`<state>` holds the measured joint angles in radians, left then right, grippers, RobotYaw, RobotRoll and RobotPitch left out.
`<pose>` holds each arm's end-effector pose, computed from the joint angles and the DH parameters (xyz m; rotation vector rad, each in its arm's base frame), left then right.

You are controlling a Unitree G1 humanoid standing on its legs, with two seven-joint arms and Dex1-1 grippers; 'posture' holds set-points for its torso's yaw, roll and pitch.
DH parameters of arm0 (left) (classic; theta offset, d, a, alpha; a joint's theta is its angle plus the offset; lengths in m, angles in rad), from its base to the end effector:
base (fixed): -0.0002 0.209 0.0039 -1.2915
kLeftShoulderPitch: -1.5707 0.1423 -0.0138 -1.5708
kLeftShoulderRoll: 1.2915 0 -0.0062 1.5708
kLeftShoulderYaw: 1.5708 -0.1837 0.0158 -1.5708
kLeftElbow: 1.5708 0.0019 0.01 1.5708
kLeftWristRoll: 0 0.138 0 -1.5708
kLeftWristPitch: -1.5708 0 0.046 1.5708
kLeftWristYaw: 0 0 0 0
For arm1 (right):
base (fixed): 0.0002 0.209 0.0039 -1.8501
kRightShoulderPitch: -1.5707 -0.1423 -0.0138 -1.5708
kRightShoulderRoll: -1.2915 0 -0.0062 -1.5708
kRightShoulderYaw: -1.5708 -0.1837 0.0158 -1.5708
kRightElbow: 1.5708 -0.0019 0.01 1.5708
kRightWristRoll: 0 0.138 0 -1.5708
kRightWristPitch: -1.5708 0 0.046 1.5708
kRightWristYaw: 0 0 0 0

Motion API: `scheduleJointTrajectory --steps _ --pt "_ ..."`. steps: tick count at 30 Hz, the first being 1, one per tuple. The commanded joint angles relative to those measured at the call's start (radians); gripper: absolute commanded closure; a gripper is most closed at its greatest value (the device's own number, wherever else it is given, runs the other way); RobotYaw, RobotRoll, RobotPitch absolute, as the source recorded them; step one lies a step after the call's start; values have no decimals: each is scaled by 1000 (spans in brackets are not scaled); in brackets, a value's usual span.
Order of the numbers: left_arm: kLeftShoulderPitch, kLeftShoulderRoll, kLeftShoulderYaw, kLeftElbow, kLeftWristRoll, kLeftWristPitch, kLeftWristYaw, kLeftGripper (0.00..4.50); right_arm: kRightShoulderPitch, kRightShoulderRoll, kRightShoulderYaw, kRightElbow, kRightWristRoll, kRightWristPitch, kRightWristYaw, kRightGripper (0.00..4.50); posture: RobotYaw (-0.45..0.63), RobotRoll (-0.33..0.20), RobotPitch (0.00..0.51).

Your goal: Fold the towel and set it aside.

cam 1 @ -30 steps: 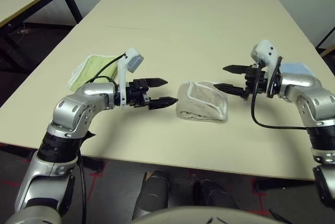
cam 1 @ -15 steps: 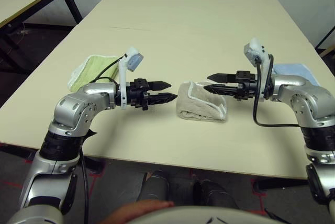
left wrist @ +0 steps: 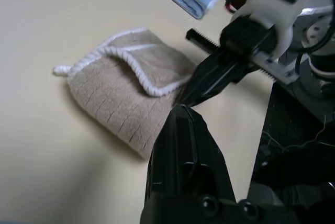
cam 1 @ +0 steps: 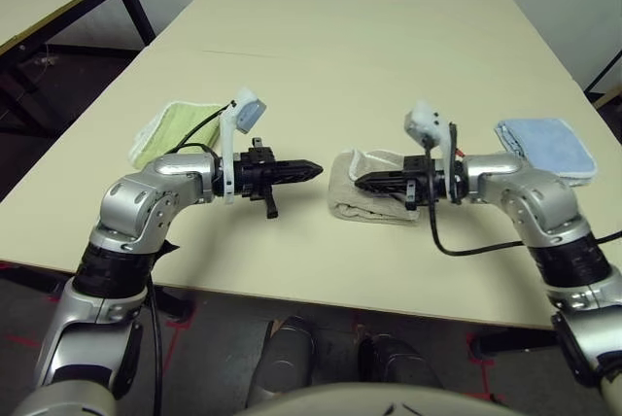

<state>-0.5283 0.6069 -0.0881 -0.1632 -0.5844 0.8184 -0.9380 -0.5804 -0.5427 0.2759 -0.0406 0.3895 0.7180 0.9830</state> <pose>0.2692 0.1951 0.1780 0.0518 0.2846 -1.1870 0.2835 -0.1667 0.1548 -0.2031 0.3836 1.2391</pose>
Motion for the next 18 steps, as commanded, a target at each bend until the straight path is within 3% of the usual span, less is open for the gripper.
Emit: scheduleJointTrajectory --steps 1,8,18 --pt "-30 -50 -67 65 61 -56 5 4490 4 10 -2 35 -30 -35 -11 4500 239 0 117" --pt "-101 -112 -189 221 183 -149 -41 4490 17 41 -50 63 -21 -30 -59 4500 231 0 120" --pt "-77 -138 -244 316 266 -190 -83 4490 54 59 -84 92 -27 -24 -115 4500 214 0 125"
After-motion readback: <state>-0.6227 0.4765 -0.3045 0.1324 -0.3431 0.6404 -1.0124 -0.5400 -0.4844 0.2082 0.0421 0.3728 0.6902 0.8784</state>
